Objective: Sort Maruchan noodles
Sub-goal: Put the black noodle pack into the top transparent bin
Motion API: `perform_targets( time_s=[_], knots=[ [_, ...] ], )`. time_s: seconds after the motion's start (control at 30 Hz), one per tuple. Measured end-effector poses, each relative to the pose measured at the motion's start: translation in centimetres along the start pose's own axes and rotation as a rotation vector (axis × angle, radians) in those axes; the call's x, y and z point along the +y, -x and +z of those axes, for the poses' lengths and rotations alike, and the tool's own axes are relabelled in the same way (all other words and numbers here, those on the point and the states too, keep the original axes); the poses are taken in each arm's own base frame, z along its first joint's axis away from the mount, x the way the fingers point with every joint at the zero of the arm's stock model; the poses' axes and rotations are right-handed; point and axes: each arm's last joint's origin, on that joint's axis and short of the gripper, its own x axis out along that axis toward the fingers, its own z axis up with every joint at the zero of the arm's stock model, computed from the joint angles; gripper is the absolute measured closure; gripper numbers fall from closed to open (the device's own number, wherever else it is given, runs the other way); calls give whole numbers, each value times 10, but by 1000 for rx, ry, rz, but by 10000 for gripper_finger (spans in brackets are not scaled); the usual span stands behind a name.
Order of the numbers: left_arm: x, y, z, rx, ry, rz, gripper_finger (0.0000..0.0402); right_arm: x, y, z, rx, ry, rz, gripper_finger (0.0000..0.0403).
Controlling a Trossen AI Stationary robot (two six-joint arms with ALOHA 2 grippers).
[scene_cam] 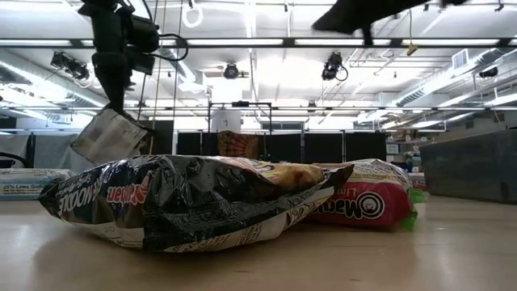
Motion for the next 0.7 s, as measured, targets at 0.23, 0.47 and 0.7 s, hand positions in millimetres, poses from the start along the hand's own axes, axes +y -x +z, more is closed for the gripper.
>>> perform_targets(
  time_s=[0.23, 0.47, 0.7],
  knots=[
    [7, -14, 0, -118, 42, -80, 400, -4, -67, 15, 270, 114, -25, 324],
    [3, -7, -6, -158, 54, -100, 400, -12, -99, 5, 375, 133, -5, 278],
    [-1, -38, -28, -76, 102, -150, 399, -12, -117, -20, 471, 136, 10, 270]
  ],
)
